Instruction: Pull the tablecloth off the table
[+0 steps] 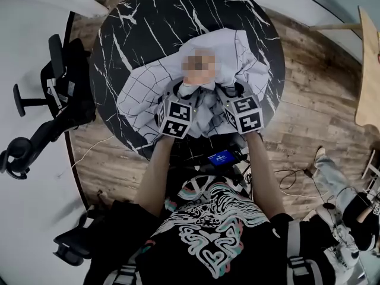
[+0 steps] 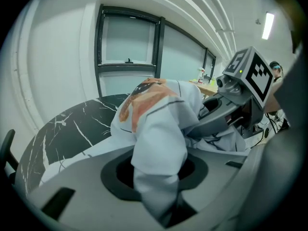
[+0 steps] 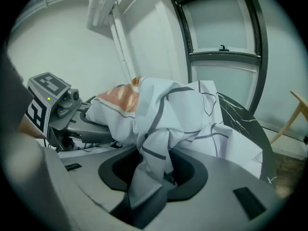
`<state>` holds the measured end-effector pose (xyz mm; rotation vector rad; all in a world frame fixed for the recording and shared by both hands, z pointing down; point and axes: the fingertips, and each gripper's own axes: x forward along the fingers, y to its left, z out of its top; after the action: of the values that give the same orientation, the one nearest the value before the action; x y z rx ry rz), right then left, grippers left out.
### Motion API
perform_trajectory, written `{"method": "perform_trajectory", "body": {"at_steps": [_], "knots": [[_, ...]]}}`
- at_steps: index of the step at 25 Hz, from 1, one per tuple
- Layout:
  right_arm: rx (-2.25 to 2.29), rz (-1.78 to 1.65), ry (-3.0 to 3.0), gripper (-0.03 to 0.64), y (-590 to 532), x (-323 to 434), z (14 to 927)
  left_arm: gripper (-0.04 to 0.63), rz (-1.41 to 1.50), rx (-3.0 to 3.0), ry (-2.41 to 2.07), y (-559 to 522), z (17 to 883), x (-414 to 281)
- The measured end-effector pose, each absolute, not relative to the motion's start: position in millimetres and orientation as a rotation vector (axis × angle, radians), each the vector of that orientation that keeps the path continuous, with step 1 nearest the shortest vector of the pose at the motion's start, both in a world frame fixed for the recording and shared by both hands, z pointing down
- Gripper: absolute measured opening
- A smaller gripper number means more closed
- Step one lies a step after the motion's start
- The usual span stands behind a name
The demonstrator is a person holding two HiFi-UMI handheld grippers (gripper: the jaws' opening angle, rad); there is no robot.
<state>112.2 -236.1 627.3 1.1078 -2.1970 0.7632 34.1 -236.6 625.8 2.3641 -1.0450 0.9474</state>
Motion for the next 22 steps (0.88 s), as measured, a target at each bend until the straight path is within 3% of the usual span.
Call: {"method": "perform_trajectory", "body": {"at_steps": [22], "knots": [[1.287,0.732,-2.243,0.164,-195.9,110.5,569.3,0.146,0.893,2.510,-1.044,-204.5,567.2,35.9]]}}
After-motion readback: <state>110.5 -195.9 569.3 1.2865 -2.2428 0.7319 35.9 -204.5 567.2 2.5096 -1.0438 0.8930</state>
